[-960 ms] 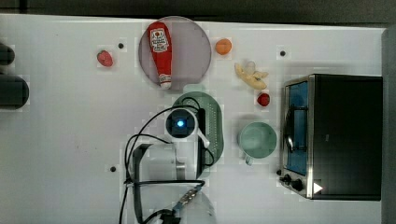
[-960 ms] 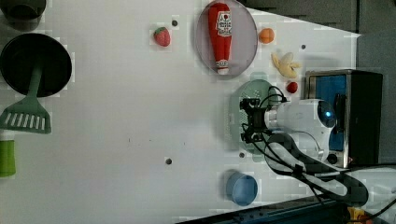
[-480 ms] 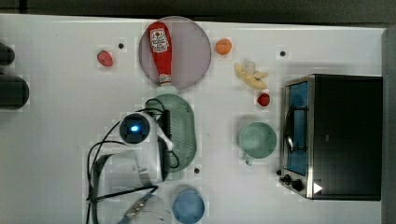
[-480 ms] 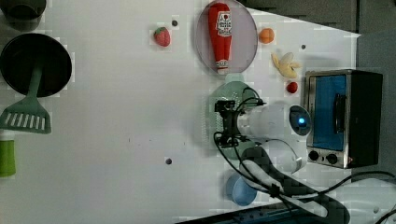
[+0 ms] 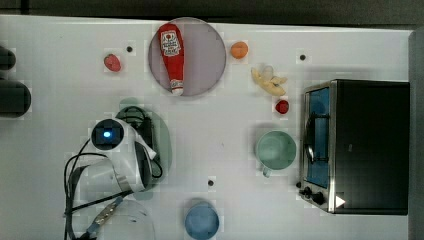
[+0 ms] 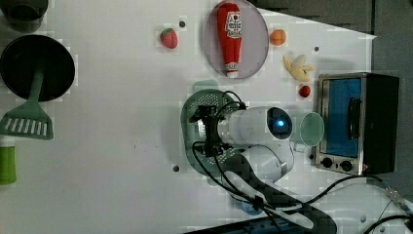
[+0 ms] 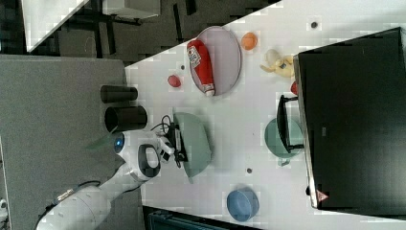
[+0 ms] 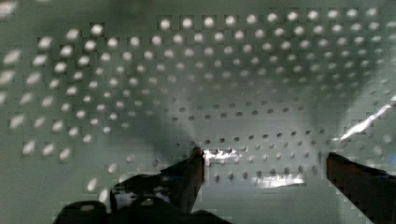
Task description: Drag strainer right to left.
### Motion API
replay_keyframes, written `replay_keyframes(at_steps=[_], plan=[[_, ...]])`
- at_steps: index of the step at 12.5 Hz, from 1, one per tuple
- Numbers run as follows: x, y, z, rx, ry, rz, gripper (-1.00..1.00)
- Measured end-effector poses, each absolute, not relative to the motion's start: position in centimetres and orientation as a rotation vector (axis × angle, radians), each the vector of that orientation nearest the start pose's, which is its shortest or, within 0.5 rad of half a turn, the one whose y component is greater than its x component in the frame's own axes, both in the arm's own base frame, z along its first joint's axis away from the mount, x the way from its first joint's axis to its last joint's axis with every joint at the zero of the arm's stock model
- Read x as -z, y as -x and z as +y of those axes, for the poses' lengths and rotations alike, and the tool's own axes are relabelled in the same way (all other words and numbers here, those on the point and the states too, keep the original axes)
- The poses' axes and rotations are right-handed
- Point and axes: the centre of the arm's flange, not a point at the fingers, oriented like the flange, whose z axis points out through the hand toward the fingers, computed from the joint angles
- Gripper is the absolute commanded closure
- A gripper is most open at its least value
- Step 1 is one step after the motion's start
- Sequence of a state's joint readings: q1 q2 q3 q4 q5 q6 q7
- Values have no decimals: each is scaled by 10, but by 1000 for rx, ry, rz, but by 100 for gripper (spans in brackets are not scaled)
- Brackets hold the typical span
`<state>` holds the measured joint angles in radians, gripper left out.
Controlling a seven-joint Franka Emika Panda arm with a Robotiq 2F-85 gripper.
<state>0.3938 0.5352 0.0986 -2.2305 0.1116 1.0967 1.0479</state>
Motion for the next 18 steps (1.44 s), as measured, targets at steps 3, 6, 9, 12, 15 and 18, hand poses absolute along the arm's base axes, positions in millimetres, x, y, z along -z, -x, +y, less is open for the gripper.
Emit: replay_keyframes(at_steps=[3,6,9,12,15,18], plan=[[-126,-475,269,-212,2394,2112,-100],[-134,-484,287,-204,2358,2100,-100],[-135,-480,311,-214,2297,2157,-100],[-133,-477,353,-210,2290,2146,-100],[-135,-462,390,-250,2282,2108,-100],[-137,-459,415,-276,2247,2113,-100]])
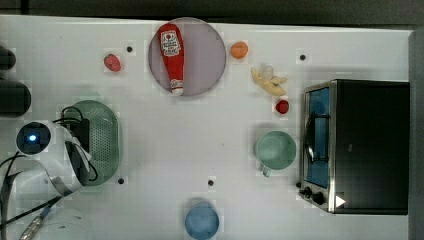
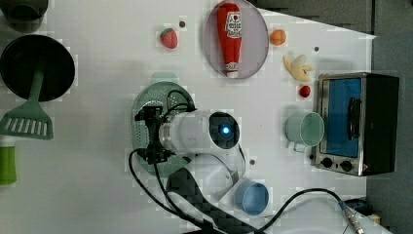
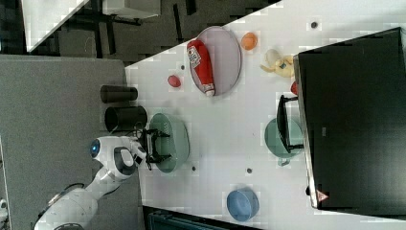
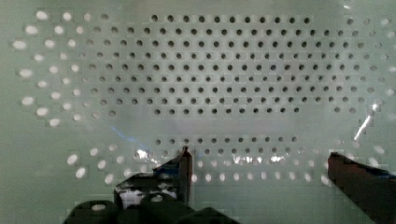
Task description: Drag strainer right to left.
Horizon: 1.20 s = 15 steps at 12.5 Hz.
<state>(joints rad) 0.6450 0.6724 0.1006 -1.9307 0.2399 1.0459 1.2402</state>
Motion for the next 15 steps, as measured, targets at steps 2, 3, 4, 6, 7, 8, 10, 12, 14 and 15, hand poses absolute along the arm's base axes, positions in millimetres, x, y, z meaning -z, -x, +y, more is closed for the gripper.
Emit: replay_keyframes(at_steps=[2,3,4,6,7,8,10,12,14,15], plan=[[-133,-462,418,-265,2256,2101,-100],[-133,-462,417,-266,2253,2105,-100],[-132,-463,419,-276,2248,2112,-100],[-130,-466,424,-289,2262,2111,-100],[-131,-470,425,-285,2267,2110,-100],[-136,-472,426,-287,2275,2095,-100],[-156,-475,419,-260,2379,2006,-100],[-190,-476,401,-262,2497,1927,-100],[-248,-488,375,-272,2571,1828,-100],[-286,-498,360,-261,2566,1773,-100]])
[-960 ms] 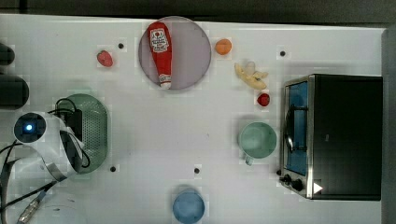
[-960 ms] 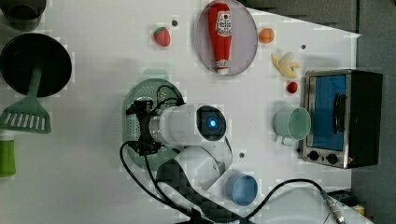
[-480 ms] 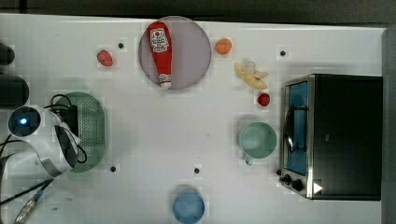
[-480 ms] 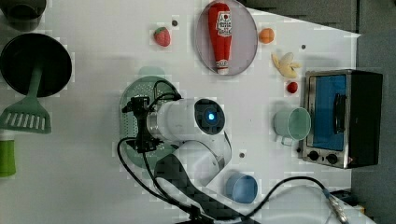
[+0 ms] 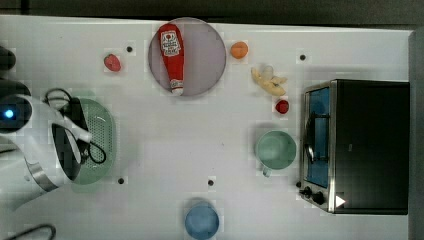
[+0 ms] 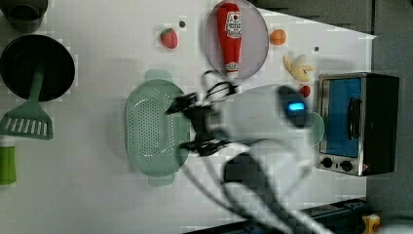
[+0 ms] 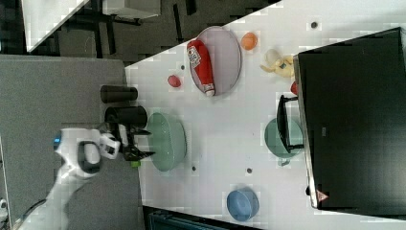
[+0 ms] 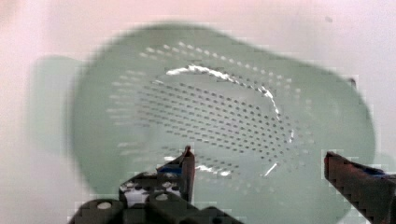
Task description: Drag strainer right to left.
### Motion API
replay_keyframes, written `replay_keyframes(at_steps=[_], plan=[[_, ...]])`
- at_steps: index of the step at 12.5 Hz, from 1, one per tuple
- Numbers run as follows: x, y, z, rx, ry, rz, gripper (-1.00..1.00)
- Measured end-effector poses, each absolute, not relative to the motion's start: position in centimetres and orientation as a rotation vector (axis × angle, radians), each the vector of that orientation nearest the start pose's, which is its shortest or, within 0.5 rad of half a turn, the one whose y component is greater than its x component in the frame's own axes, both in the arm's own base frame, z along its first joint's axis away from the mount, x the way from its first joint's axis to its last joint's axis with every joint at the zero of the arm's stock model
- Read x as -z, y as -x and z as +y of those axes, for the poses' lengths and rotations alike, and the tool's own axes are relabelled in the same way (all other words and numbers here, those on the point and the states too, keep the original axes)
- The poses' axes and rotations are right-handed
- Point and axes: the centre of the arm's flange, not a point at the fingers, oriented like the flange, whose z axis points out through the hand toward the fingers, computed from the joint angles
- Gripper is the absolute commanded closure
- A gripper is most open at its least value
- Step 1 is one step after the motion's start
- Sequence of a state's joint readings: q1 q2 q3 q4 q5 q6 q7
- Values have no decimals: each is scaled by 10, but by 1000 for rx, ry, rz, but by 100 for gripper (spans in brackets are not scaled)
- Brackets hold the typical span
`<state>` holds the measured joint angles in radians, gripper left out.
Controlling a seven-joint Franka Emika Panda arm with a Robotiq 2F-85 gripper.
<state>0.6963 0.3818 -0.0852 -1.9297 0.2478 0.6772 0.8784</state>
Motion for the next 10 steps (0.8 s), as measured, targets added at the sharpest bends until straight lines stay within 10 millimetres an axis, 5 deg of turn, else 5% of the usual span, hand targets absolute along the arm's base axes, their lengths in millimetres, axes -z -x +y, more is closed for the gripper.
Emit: replay_keyframes(at_steps=[3,5,8,10], plan=[[-409,-545,275,-153,2554,1618,-100],[-489,-564,181,14,2604,1505,-100],[-562,-550,7,120,2691,1477,-100],[-587,-531,-85,192,2707,1494,-100]])
